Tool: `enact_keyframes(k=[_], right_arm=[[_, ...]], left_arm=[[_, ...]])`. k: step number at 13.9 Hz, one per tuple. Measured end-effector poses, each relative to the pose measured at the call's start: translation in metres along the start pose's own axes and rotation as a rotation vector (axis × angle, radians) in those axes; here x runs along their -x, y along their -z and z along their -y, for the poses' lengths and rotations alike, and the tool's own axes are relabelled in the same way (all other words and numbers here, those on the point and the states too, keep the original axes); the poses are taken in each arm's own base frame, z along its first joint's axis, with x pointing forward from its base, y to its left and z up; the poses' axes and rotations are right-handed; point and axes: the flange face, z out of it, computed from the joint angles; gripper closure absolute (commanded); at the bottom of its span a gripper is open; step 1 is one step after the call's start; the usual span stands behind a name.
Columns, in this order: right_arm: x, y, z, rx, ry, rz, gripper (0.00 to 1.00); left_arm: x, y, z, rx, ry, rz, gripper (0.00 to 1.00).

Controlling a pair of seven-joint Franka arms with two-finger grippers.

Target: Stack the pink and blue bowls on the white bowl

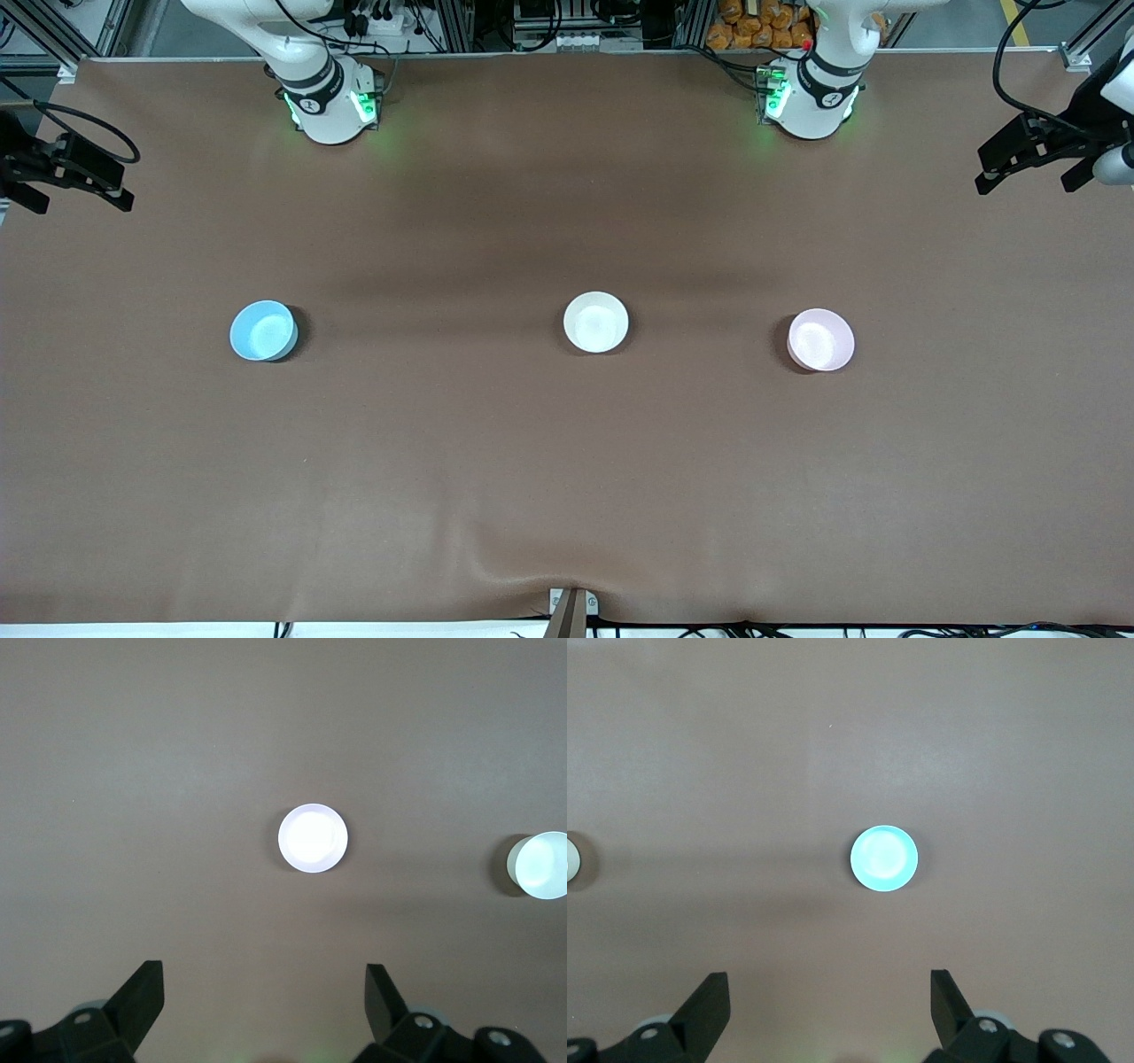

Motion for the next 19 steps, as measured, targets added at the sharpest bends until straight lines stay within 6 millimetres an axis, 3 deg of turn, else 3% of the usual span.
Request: enact_keyframes(k=[19], right_arm=[[0.0, 0.0, -0.0001, 0.0, 0.0, 0.0, 0.0]], left_arm=[[0.0031, -0.0053, 0.0021, -0.004, 0.003, 0.057, 0.0]])
